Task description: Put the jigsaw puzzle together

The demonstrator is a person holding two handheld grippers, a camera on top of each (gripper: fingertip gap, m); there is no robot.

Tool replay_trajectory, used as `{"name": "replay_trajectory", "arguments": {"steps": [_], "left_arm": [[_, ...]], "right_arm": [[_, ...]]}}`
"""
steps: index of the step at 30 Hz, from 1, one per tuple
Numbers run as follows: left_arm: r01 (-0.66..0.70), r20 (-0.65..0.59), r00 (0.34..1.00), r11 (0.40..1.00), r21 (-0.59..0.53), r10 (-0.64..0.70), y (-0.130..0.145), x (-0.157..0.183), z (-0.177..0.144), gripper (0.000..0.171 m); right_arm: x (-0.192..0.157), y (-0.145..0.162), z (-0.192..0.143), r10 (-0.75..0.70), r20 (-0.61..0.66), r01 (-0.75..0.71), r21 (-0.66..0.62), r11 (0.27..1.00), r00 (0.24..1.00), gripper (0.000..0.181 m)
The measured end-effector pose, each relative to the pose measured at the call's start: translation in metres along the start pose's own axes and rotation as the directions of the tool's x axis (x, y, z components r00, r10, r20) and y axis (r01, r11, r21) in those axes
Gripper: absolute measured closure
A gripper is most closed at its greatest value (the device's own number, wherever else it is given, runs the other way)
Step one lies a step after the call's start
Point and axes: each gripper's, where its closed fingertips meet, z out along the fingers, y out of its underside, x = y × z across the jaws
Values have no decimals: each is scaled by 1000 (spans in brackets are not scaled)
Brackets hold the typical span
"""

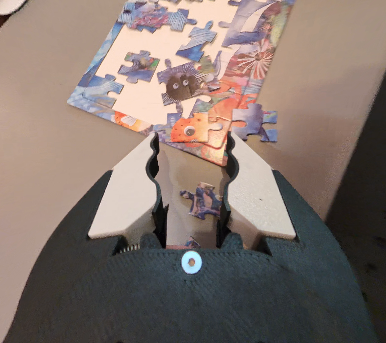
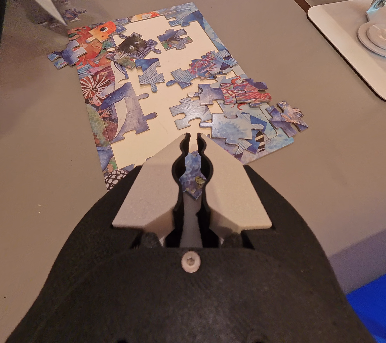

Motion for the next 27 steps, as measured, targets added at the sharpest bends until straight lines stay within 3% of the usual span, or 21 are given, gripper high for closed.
{"name": "replay_trajectory", "arguments": {"steps": [6,20,27], "left_arm": [[37,-11,999,999,-36,-37,11,-9,18,115],[29,-22,999,999,-17,-30,6,-9,23,143],[35,-8,999,999,-23,-35,7,-17,18,121]], "right_arm": [[0,1,0,0,1,0,-3,1000,1000,176],[0,2,1,4,4,-4,-5,1000,1000,176],[-1,2,1,3,5,-3,-3,1000,1000,176]]}}
